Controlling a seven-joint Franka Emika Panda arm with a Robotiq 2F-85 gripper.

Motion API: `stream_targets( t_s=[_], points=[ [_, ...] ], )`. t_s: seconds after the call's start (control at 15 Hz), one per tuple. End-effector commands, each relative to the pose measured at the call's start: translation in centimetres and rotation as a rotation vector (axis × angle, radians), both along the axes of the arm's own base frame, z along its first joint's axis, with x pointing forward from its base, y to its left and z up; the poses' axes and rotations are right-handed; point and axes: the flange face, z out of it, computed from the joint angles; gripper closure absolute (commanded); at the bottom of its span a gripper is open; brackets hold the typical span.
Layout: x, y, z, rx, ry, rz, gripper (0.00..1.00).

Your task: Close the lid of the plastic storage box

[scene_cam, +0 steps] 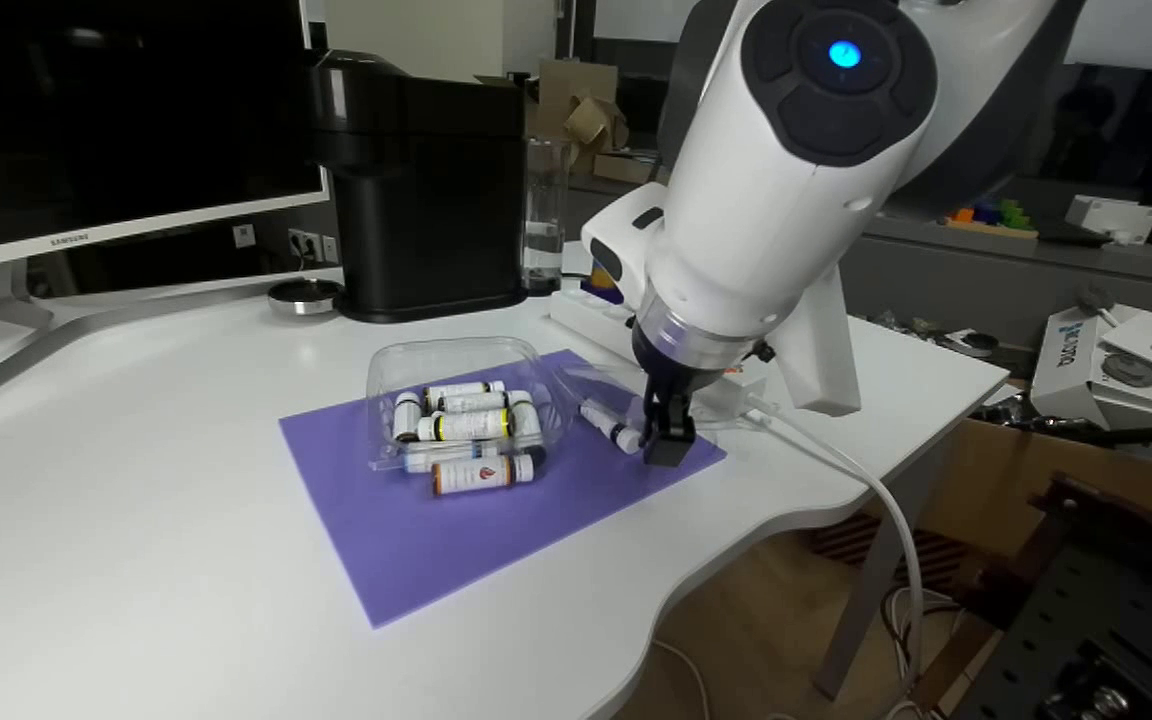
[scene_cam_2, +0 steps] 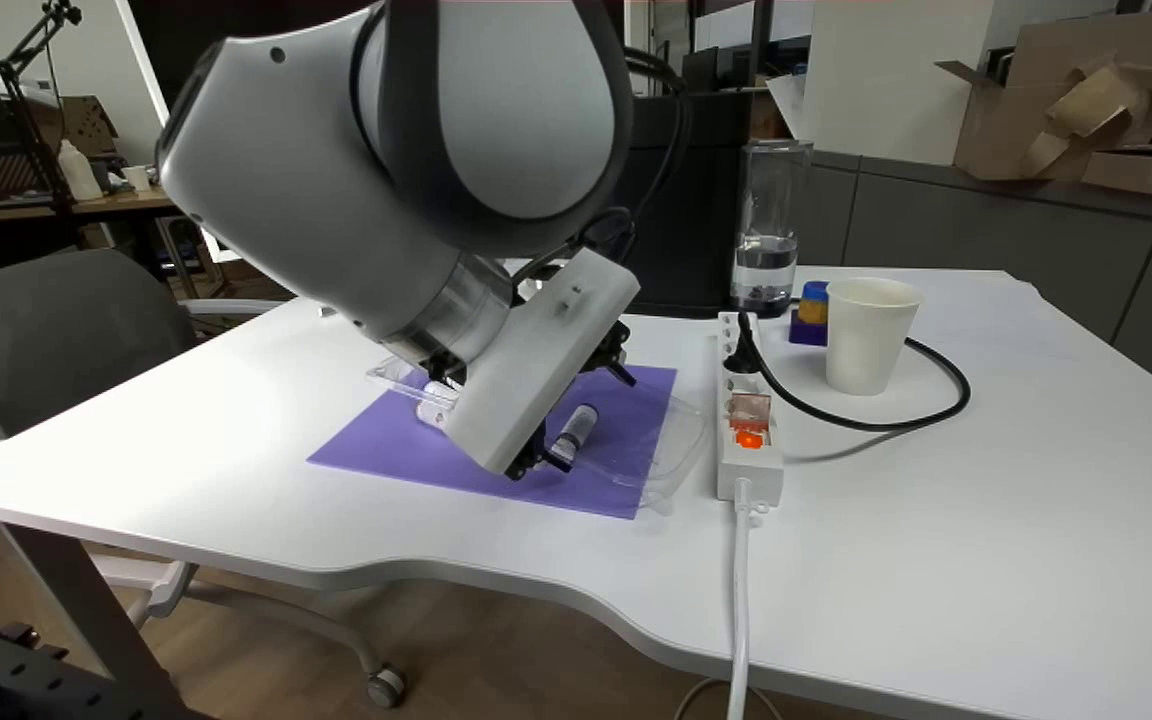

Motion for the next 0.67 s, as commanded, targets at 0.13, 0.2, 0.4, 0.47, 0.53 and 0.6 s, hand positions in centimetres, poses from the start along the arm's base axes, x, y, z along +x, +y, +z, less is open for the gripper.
stream_targets(
  t_s=[0.13,0.2,0.4,0.47,0.53,0.6],
  points=[
    [1.3,0.8,3.8,0.013,-0.13,0.002,0.0],
    [1.9,1.8,4.8,0.006,-0.15,0.007,0.0],
    [2.5,1.8,6.0,0.009,-0.196,0.013,0.0],
    [2.6,1.9,6.3,0.009,-0.203,0.014,0.0],
    [2.9,2.1,6.6,0.005,-0.21,0.009,0.0],
    [2.8,1.7,6.6,0.003,-0.217,0.012,0.0]
  ],
)
